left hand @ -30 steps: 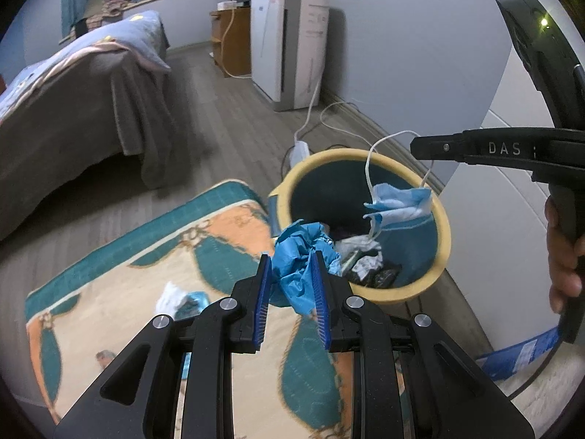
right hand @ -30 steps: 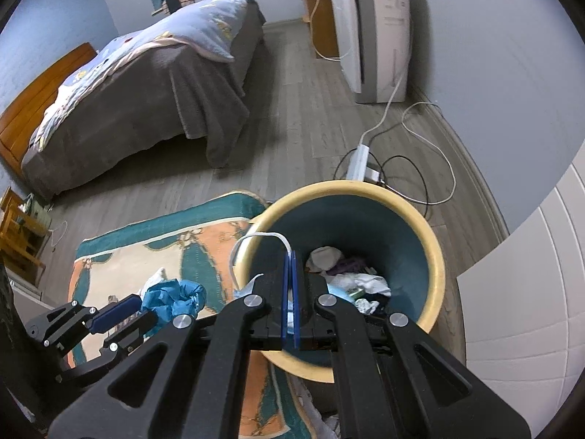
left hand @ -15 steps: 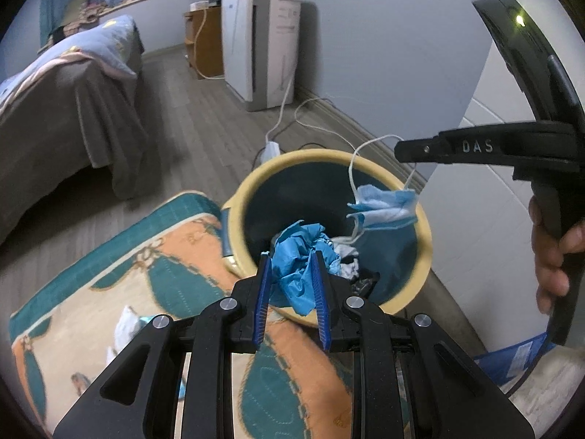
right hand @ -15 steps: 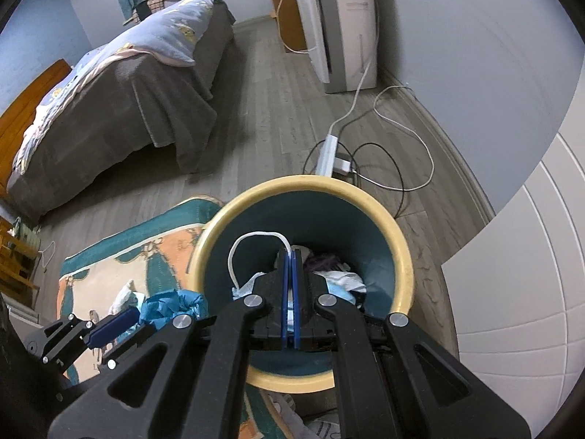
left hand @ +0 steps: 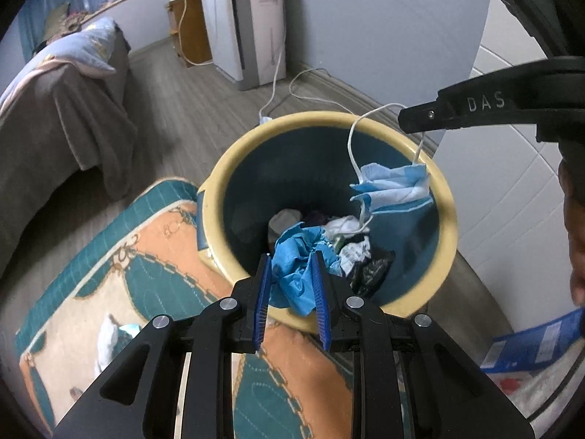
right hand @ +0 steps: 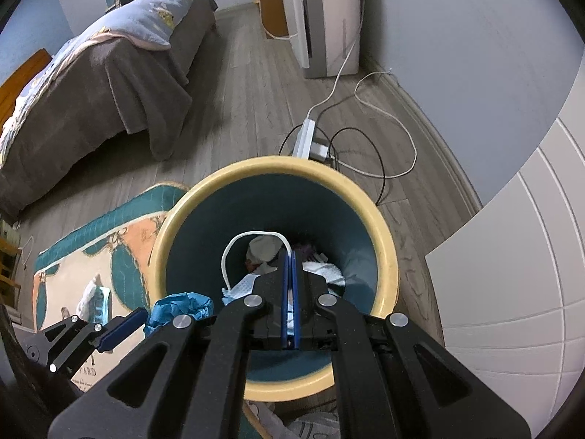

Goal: Collect trash
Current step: 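Carry the mask with the right tool while the left tool carries the blue plastic over the bin, then open both tools to drop the mask and blue plastic into the bin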

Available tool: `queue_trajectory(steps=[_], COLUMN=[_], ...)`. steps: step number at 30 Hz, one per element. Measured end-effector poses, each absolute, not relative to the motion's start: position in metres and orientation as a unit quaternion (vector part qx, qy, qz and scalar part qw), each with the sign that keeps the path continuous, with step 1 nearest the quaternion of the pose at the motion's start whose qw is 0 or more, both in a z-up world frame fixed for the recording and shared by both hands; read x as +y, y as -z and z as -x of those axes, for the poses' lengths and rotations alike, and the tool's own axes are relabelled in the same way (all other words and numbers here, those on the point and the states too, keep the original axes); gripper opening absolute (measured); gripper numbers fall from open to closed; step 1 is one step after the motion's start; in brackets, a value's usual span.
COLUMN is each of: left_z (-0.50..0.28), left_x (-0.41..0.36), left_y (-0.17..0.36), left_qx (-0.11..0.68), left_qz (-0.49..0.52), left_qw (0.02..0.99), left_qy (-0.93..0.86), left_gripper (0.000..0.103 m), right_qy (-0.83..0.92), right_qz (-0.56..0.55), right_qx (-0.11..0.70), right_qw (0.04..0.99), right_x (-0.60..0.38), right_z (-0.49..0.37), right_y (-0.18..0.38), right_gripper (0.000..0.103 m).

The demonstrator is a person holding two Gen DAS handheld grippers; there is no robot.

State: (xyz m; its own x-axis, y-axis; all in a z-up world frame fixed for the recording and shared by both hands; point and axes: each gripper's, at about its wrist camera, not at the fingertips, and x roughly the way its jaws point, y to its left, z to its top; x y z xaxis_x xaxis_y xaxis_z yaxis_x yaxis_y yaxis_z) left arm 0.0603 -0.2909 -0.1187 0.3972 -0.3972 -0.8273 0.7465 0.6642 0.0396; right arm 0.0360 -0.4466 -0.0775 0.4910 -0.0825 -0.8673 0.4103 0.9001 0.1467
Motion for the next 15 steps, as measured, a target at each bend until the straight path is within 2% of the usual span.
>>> queue_trajectory(steps=[9,12,14,15], left_z=[-0.073,-0.073,-0.071,-0.070], left_x=[-0.291,-0.290,-0.288,-0.287], left_y=[0.106,0.103,0.100,0.099], left_qx=[0.400,0.395,0.390,0.387], left_qz=[-0.166,-0.161,-0.161,-0.161], left_qw=[0.832,0.835,0.837,0.838], left_qy=[0.347,0.348,0.348,0.348], left_gripper=[0.026,0.036,0.053,0.054], right_qy=[0.171,0.179,0.180,0.183], right_qz=[-0.157,-0.157,-0.156,-0.153], right_qx=[0.413,0.409,0.412,0.415], right_qw=[0.881,0.881,0.879,0.878], right_x=[-0.452,-0.454,-0.453,-0.452], right_z=[-0.032,-0.033,-0.034,-0.034], right_y=[0.054,0.052,0.052,0.052], right_gripper=[0.004,0.024,0.043,0.046])
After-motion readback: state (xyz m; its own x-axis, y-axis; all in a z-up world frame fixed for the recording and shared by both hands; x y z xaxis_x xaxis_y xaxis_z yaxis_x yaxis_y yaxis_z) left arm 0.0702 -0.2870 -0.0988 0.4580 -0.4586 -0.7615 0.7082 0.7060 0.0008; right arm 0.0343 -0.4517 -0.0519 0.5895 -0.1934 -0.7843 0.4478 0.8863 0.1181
